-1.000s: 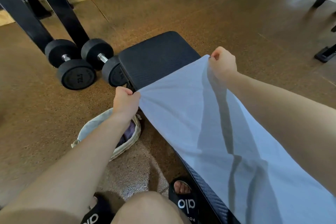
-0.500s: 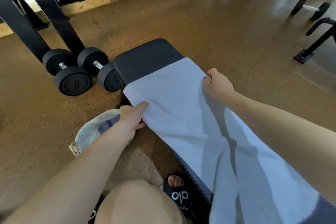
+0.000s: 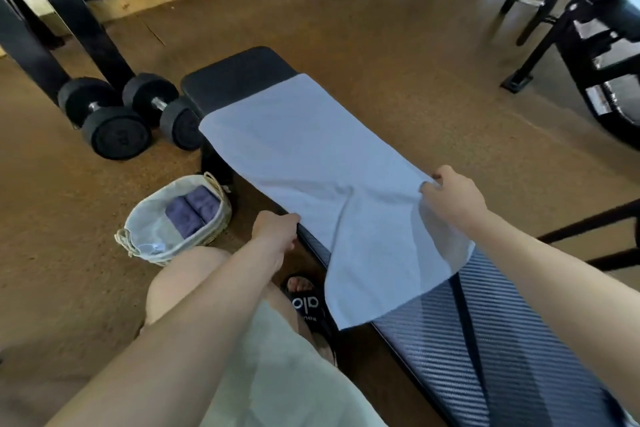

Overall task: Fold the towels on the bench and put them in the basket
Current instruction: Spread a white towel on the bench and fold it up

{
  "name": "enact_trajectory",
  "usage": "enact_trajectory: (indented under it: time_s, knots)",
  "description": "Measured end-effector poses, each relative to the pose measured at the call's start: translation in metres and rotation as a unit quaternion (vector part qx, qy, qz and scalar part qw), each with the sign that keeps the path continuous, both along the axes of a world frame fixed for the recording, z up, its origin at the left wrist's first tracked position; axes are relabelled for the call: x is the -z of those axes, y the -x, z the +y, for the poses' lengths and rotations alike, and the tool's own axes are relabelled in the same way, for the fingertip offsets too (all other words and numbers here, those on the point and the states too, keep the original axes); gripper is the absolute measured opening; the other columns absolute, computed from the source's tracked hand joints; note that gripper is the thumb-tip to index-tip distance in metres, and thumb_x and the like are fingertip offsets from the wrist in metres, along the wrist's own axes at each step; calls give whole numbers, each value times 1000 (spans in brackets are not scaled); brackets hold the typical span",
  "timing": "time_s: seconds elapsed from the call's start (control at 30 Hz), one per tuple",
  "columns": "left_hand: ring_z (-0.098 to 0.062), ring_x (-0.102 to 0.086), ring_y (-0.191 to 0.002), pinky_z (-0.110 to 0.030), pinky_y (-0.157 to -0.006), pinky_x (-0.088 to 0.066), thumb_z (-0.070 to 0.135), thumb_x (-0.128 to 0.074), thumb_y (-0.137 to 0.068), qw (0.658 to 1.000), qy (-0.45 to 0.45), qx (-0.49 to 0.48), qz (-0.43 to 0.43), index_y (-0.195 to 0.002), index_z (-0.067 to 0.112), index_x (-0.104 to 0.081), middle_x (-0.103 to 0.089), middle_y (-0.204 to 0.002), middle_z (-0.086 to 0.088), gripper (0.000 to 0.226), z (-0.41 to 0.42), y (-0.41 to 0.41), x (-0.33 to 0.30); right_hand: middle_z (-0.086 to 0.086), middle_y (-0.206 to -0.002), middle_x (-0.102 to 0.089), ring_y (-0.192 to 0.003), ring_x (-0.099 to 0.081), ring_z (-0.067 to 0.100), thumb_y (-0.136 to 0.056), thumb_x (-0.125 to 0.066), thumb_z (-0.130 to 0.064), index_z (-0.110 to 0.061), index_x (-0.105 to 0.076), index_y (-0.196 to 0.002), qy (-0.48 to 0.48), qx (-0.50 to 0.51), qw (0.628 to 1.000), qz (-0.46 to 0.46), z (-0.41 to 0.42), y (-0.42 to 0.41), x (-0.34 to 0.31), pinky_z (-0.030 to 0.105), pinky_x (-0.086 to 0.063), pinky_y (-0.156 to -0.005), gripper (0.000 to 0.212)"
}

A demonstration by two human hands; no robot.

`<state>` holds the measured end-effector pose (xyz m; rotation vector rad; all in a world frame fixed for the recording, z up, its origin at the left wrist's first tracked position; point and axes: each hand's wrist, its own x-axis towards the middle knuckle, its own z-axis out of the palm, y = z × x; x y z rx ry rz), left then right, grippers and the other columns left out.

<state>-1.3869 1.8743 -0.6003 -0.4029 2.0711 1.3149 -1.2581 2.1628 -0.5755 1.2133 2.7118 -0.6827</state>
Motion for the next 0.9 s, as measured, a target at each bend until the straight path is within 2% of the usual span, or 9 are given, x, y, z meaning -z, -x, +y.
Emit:
enact_trajectory:
  time_s: [0.1, 0.23, 0.3, 0.37, 0.47, 0.5, 0.57, 0.67, 0.9]
  knots:
    - [-21, -56, -70, -31, -60, -48, 29, -66, -92, 1000, 7, 17, 6, -129, -3, -52, -60, -94, -11, 51, 4, -14, 0, 14, -85, -62, -66, -55, 28, -100, -44, -36, -10, -49, -89, -52, -9, 998, 23, 3, -18, 3, 33, -41, -53, 28]
    - [-31, -63, -95, -32, -60, -46, 40, -68, -91, 995, 59, 60, 45, -142, -6, -38, -61, -116, -18, 74, 12, -32, -4, 12, -77, -59, -63, -54, 29, -103, -41, -31, -11, -47, -83, -83, -29, 996, 22, -1, -25, 3, 33, -37, -52, 29]
    - [-31, -64, -94, -30, -54, -42, 35, -64, -95, 990, 92, 84, 66, -142, -8, -36, -61, -121, -23, 69, 14, -38, -8, 12, -76, -58, -64, -55, 31, -104, -40, -28, -9, -46, -86, -90, -32, 995, 27, -3, -26, 3, 34, -39, -53, 27]
    - [-27, -63, -78, -27, -48, -38, 25, -61, -96, 987, 106, 99, 66, -141, -11, -40, -63, -117, -27, 61, 14, -38, -11, 12, -76, -57, -65, -55, 32, -104, -39, -25, -8, -45, -90, -103, -29, 994, 36, -2, -26, 1, 36, -40, -55, 23]
    - [-30, -66, -75, -35, -63, -59, 7, -55, -92, 993, 83, 77, 35, -127, -11, -54, -63, -89, -19, 40, 11, -34, -10, 11, -78, -58, -70, -55, 32, -103, -39, -27, -11, -47, -94, -112, -17, 993, 21, 8, -26, -4, 39, -45, -61, 20]
    - [-29, -65, -76, -39, -71, -62, 4, -52, -92, 995, 70, 65, 23, -118, -7, -59, -63, -90, -18, 29, 9, -35, -10, 11, -80, -58, -71, -56, 32, -103, -39, -29, -12, -48, -94, -112, -12, 994, 9, 12, -26, -5, 38, -45, -62, 21]
    - [-26, -61, -79, -36, -67, -61, 4, -50, -93, 999, 40, 35, -6, -105, 0, -61, -64, -97, -17, 16, 5, -39, -11, 11, -83, -59, -73, -57, 32, -103, -40, -33, -11, -48, -93, -98, 2, 995, -16, 21, -28, -5, 36, -44, -61, 26]
    - [-23, -61, -77, -28, -52, -53, 8, -47, -98, 998, -4, -7, -66, -112, 4, -64, -66, -94, -11, 22, -4, -44, -10, 12, -86, -60, -77, -59, 33, -103, -41, -44, -10, -48, -91, -49, 31, 998, -31, 30, -35, 1, 36, -44, -63, 36]
    - [-20, -61, -71, -32, -58, -57, 3, -57, -91, 990, -22, 35, -133, -121, 1, -56, -62, -96, -11, 31, -7, -59, -21, 11, -78, -59, -70, -58, 31, -101, -40, -54, -13, -45, -84, -60, 37, 998, -2, 30, -54, 10, 35, -40, -58, 45]
